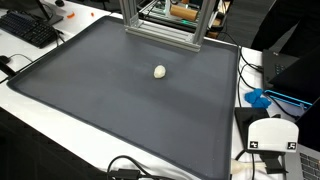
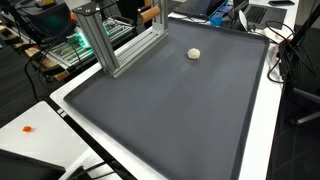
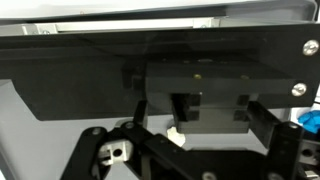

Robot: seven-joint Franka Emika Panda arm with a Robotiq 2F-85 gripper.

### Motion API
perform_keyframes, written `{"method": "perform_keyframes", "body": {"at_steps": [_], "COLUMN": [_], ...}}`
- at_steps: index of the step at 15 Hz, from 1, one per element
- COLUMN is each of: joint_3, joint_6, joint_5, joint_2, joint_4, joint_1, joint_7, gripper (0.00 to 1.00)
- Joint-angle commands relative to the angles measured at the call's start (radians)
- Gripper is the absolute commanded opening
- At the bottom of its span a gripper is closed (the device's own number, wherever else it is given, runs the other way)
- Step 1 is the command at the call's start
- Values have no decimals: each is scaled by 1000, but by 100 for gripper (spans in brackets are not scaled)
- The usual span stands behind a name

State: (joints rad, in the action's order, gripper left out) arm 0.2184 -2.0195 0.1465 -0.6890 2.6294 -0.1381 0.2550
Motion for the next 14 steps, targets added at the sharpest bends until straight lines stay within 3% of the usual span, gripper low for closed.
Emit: {"method": "perform_keyframes", "body": {"at_steps": [1, 12, 14], "joint_3": [7, -6, -6], "joint_6": [31, 61, 62], "joint_5": [-11, 16, 16], "joint_2": [-6, -7, -7], "joint_4": [3, 1, 0], "joint_1": [6, -17, -20], "joint_7": [27, 1, -2], "gripper": [100, 100, 91]}}
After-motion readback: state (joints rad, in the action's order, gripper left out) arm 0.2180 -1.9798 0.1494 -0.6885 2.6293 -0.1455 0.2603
